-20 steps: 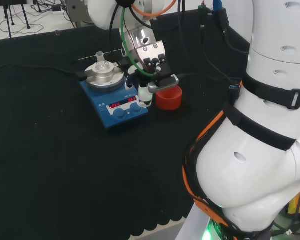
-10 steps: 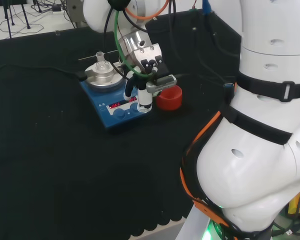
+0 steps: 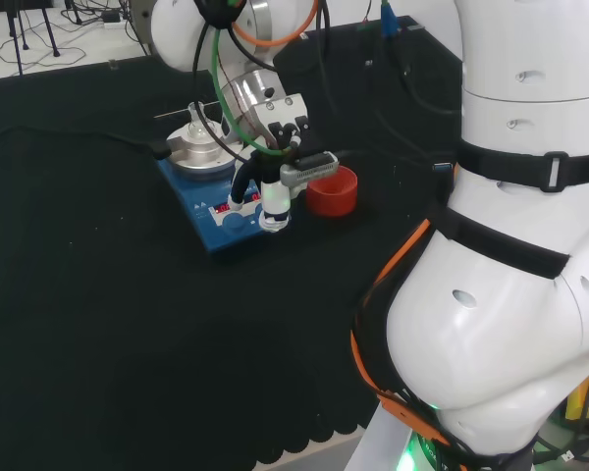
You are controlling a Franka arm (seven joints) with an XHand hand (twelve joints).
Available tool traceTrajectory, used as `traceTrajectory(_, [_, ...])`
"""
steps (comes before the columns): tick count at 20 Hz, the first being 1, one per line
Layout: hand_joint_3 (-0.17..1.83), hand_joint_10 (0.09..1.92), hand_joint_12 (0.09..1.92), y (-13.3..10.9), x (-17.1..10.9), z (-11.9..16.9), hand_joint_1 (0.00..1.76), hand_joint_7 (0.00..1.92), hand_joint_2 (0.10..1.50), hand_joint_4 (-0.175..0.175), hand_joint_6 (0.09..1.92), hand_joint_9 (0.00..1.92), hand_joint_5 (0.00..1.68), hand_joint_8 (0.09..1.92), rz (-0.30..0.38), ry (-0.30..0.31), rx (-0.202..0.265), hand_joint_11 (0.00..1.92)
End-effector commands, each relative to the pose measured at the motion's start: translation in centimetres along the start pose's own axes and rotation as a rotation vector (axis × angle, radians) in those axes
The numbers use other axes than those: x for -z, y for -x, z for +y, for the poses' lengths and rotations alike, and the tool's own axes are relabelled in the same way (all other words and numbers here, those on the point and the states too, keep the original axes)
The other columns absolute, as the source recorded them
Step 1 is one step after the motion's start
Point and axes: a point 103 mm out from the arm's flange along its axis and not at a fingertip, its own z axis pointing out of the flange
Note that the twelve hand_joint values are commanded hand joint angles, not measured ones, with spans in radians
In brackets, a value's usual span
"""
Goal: Turn on the heater.
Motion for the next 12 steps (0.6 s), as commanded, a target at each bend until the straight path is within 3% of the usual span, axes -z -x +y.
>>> traceTrajectory(1, [1.11,1.41,1.77,-0.8,-0.3,0.4,1.43,1.61,0.62,-0.02,0.09,1.85,0.18,1.55,-0.012,-0.007,0.009,1.92])
traceTrajectory(12, [1.12,1.42,1.78,-0.3,-0.1,1.8,1.44,1.62,0.62,-0.017,0.09,1.85,0.17,1.56,-0.034,-0.043,-0.013,1.92])
